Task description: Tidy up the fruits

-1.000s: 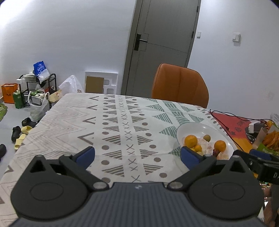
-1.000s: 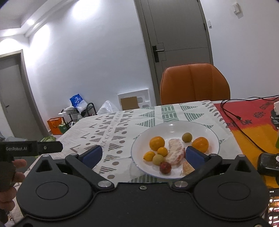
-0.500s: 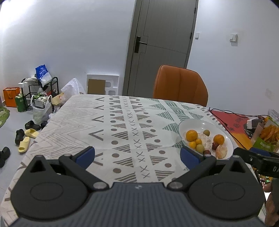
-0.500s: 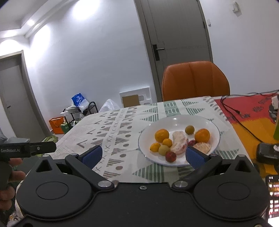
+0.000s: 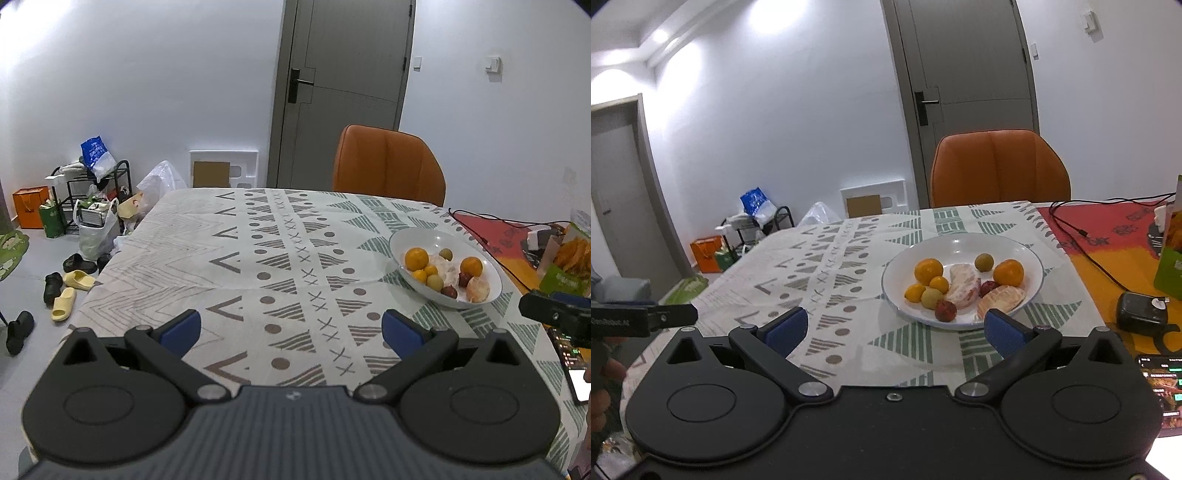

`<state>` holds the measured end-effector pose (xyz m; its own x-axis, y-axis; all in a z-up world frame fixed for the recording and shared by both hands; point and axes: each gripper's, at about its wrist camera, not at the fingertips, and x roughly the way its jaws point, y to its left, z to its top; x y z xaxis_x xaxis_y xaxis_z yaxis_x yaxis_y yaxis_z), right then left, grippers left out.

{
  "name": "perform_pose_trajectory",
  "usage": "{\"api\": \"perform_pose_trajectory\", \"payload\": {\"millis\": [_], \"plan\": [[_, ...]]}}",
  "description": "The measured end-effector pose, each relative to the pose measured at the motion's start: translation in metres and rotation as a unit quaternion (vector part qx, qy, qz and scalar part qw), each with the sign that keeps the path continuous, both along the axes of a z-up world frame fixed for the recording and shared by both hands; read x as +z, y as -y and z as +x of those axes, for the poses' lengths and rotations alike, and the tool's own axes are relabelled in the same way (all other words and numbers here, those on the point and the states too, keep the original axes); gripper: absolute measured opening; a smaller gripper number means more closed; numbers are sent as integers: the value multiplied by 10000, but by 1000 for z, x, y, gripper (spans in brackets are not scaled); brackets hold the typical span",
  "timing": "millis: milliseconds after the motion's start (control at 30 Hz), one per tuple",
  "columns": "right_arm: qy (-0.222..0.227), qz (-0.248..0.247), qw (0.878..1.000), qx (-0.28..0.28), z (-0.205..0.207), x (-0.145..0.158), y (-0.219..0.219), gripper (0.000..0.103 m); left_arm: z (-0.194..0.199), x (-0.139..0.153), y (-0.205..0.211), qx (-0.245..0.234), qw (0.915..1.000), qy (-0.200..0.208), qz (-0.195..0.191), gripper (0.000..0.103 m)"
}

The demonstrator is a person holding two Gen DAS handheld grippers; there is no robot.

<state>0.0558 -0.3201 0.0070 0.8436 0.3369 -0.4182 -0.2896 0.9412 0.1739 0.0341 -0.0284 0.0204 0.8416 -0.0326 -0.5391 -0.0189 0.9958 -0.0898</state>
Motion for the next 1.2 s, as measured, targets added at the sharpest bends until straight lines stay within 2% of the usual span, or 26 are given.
{"api": "perform_pose_trajectory", "payload": {"millis": [267, 567, 1200], "plan": [[-108, 135, 9998, 138, -7, -3, -4, 103, -8, -8, 0, 99, 9998, -89, 126, 103], [-152, 37, 9996, 218, -9, -8, -11, 103, -12, -7, -6, 243, 9996, -99, 139, 103], [-115, 109, 9998, 154, -12, -6, -2, 103, -12, -9, 5, 135, 9996, -134, 228, 103]]}}
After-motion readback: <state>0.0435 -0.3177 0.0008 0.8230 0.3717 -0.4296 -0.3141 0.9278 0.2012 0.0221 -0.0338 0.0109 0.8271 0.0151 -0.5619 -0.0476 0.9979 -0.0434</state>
